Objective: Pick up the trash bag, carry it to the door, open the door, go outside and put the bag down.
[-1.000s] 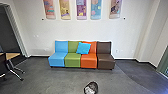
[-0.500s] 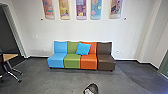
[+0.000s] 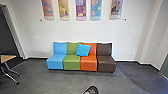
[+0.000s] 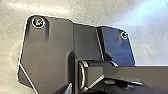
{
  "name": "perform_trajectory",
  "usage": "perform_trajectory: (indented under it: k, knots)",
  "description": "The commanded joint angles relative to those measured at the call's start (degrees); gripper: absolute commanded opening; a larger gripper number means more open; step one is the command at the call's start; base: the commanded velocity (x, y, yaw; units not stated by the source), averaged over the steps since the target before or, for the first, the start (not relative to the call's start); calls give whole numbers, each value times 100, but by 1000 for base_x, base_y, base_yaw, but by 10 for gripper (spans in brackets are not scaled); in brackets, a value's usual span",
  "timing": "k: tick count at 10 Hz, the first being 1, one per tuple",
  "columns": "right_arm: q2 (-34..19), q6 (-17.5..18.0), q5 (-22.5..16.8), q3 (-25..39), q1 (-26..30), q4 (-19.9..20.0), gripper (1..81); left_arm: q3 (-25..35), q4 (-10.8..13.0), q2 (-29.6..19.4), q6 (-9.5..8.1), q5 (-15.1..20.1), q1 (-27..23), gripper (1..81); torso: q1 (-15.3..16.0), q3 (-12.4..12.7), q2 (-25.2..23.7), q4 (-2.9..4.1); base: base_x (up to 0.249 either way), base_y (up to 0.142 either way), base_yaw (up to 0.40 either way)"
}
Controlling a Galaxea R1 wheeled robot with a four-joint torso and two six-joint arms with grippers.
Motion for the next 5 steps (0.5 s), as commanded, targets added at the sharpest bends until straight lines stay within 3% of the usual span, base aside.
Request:
perform_trajectory:
  k: [1, 5]
  knots:
    - [6, -59, -326, 59, 160, -32, 811, 48, 43, -4, -23, 270, -186, 811, 0, 0, 0, 0, 115, 0, 0]
    - [6, -59, -326, 59, 177, -32, 811, 48, 43, -4, -23, 270, -186, 811, 0, 0, 0, 0, 116, 0, 0]
